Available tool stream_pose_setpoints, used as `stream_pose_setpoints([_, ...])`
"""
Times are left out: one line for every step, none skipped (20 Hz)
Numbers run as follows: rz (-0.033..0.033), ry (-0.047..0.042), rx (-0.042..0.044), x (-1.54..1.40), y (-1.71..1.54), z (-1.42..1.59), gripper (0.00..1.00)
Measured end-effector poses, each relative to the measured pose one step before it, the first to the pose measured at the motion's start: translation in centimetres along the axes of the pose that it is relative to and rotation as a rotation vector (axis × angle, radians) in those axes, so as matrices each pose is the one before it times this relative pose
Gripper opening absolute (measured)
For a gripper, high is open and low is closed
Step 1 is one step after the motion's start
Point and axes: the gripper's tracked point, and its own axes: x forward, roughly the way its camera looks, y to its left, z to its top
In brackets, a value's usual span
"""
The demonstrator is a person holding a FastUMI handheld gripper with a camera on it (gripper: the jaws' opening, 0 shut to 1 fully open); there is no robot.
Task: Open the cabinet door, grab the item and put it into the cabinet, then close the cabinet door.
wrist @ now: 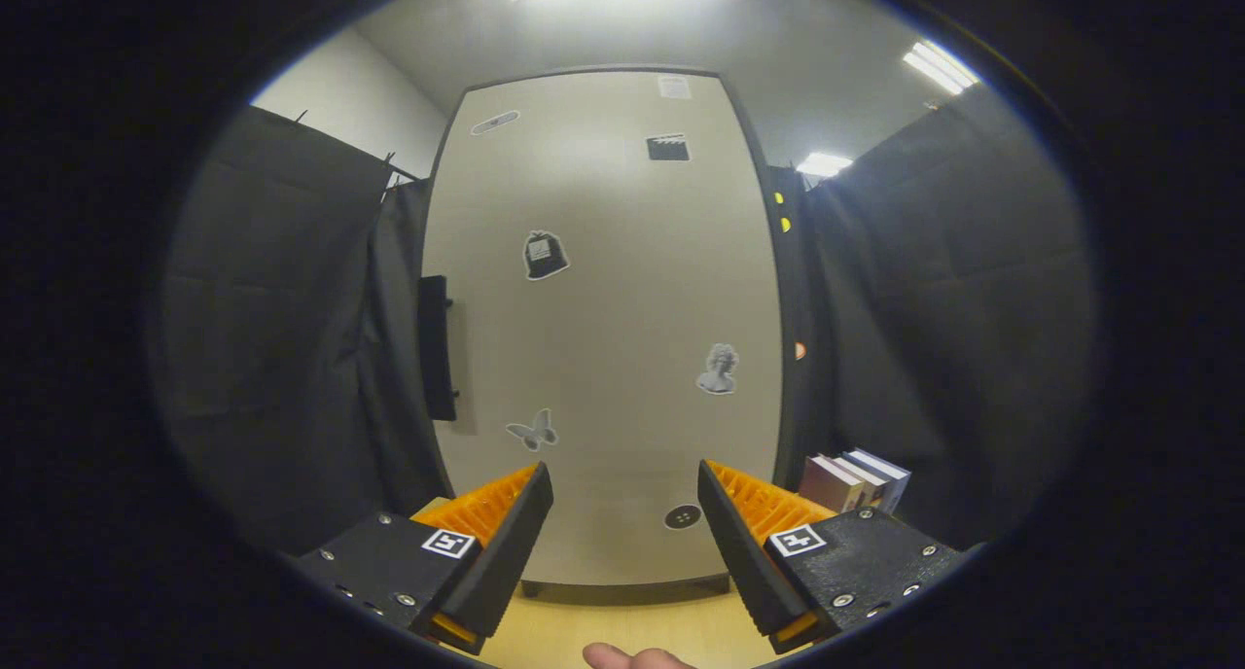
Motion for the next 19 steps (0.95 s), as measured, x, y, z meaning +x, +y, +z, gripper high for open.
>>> stream_pose_setpoints([-0.00307, 0.00041, 0.00265, -0.905, -0.504, 0.056, 0.94])
stream_pose_setpoints([0.00278, -0.00104, 0.01113, -0.742, -0.223, 0.110, 0.94])
stream_pose_setpoints([0.00716, -0.00580, 0.00878, -0.913, 0.024, 0.123, 0.94])
stream_pose_setpoints([0.00394, -0.00789, 0.00411, -0.726, 0.119, 0.188, 0.94])
stream_pose_setpoints([0.01130, -0.01155, -0.00565, -0.591, 0.269, 0.156, 0.94])
stream_pose_setpoints([0.00399, -0.00447, -0.01428, -0.363, 0.292, 0.054, 0.94])
stream_pose_setpoints([0.01053, -0.00329, -0.01172, -0.323, 0.439, -0.052, 0.94])
stream_pose_setpoints([0.01419, -0.00018, -0.00724, -0.273, 0.538, -0.047, 0.94])
stream_pose_setpoints([0.00821, -0.00086, -0.00368, -0.106, 0.413, -0.097, 0.94])
stream_pose_setpoints([0.00664, 0.00643, -0.00078, -0.053, 0.376, -0.213, 0.94])
stream_pose_setpoints([0.00819, 0.00839, 0.00356, -0.142, 0.353, -0.353, 0.94])
stream_pose_setpoints([0.00950, 0.01063, 0.00666, -0.004, 0.405, -0.235, 0.94])
stream_pose_setpoints([-0.00012, 0.00717, -0.00112, 0.033, 0.195, -0.261, 0.94])
stream_pose_setpoints([-0.00193, 0.00528, -0.00389, 0.031, 0.118, -0.267, 0.94])
stream_pose_setpoints([0.00051, 0.00519, -0.00175, 0.010, 0.220, -0.216, 0.94])
stream_pose_setpoints([0.00416, 0.00249, -0.00043, -0.004, 0.308, -0.129, 0.94])
stream_pose_setpoints([0.00340, -0.00356, -0.00215, -0.016, 0.309, 0.021, 0.94])
stream_pose_setpoints([0.00108, -0.00550, -0.00704, 0.018, 0.182, 0.044, 0.94])
stream_pose_setpoints([0.00232, -0.00502, -0.00887, 0.092, 0.215, 0.037, 0.94])
